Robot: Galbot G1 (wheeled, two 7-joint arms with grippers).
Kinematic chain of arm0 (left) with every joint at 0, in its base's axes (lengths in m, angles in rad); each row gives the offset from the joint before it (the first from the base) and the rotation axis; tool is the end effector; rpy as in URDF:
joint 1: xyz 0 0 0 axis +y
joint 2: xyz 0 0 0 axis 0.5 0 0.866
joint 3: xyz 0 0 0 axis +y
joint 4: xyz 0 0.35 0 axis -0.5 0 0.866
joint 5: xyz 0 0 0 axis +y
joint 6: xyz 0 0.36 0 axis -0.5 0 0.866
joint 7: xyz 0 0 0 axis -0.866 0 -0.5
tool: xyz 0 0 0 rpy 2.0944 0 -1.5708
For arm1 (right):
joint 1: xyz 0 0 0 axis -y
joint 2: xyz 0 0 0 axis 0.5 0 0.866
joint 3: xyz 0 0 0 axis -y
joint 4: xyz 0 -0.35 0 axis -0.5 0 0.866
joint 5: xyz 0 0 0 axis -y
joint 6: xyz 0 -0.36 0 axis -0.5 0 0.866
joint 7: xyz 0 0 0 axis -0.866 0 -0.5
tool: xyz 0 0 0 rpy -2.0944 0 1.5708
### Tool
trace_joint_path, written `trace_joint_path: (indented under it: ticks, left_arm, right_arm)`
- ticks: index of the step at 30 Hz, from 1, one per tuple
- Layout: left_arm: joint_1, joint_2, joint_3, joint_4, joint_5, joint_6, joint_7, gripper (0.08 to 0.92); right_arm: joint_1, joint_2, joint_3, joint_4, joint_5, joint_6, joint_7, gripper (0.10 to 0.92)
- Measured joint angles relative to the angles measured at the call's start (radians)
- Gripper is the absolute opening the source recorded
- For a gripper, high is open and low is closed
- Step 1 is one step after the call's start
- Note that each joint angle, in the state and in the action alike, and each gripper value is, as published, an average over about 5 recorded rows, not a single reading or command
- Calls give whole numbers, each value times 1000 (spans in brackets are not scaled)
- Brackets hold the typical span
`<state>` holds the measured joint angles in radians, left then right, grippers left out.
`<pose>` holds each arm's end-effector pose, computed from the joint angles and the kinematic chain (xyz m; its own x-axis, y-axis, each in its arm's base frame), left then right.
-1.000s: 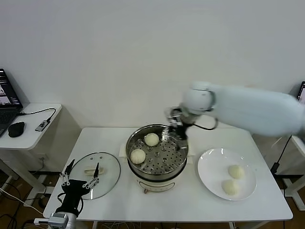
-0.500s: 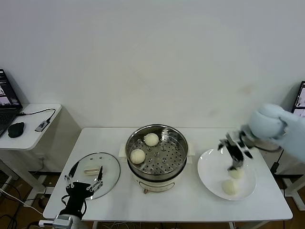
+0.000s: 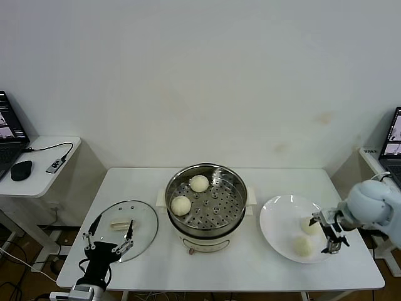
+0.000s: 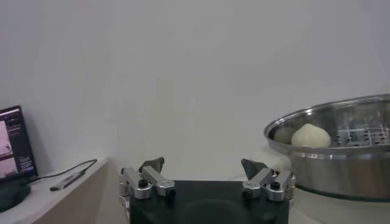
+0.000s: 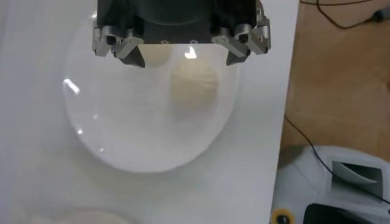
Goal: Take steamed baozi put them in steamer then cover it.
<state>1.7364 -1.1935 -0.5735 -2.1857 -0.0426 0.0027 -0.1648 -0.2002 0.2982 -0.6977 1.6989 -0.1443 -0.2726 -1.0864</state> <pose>0.1460 0.0661 -0.2847 -0.9986 0.0170 0.0495 0.0305 0.9574 0.2872 0.3882 -0.1920 -0.1799 -0.1480 -0.0344 0.9884 -0.9794 -0.1335 -0.1513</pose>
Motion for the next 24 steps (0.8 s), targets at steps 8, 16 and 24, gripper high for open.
trace_joint_path:
  ticks: [8, 16, 24]
  left_arm:
    - [-3, 5, -9, 12, -2, 0, 0, 823]
    - [-14, 4, -9, 24, -3, 0, 0, 823]
    - [-16, 4, -9, 27, -4, -1, -1, 823]
  right_arm:
    - [-99, 59, 63, -58, -33, -5, 32, 823]
    - [-136, 108, 92, -104, -50, -13, 50, 823]
    - [-163, 141, 111, -135, -63, -20, 53, 800]
